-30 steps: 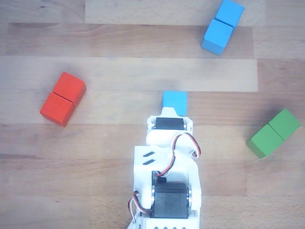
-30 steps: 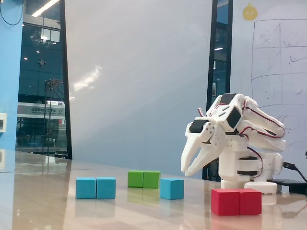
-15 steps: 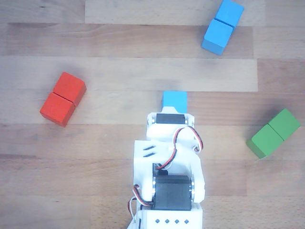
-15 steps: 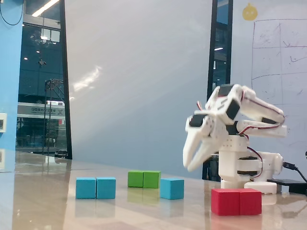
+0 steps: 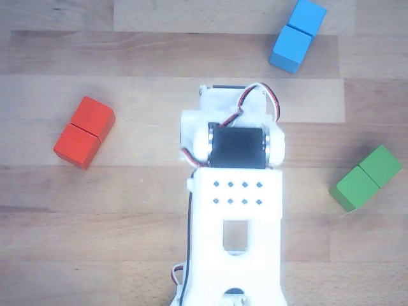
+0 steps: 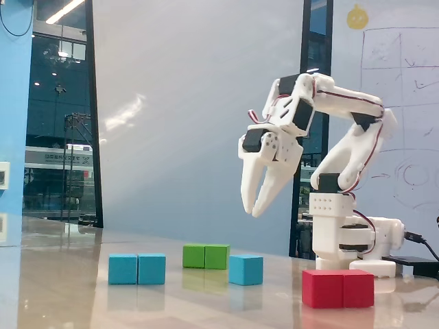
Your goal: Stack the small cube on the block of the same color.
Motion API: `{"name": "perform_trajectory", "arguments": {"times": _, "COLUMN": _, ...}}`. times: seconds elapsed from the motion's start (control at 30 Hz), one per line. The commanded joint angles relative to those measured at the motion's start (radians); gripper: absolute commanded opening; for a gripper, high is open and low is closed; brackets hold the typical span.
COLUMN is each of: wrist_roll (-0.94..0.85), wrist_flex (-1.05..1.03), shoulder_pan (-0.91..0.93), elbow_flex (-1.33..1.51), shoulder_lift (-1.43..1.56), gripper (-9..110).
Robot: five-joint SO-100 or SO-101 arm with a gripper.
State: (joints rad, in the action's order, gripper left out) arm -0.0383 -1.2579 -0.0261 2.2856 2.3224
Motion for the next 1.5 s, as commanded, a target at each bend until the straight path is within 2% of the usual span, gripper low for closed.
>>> {"name": "perform_trajectory", "arguments": {"times": 0.0, "wrist_roll": -0.005, "wrist_flex": -0.064, "shoulder_pan": -0.002, "elbow_flex": -0.1, "shoulder_lift": -0.048, "gripper": 3}}
{"name": "perform_trajectory", "arguments": {"times": 0.37, "wrist_roll": -0.006, "wrist_flex": 0.031, "shoulder_pan": 0.008, "elbow_flex": 0.025, "shoulder_lift": -0.109, "gripper": 4}}
{"name": "perform_trajectory", "arguments": {"times": 0.83, "wrist_roll": -0.005, "wrist_flex": 0.049, "shoulder_pan": 0.009, "elbow_flex": 0.098, "shoulder_lift": -0.117, "gripper": 30}}
{"name": "perform_trajectory", "arguments": {"times": 1.07, "wrist_roll": -0.005, "wrist_flex": 0.118, "shoulder_pan": 0.011, "elbow_flex": 0.16, "shoulder_lift": -0.121, "gripper": 29}}
{"name": "perform_trajectory", "arguments": {"times": 1.47, "wrist_roll": -0.005, "wrist_flex": 0.225, "shoulder_pan": 0.011, "elbow_flex": 0.15, "shoulder_lift": -0.291, "gripper": 26}}
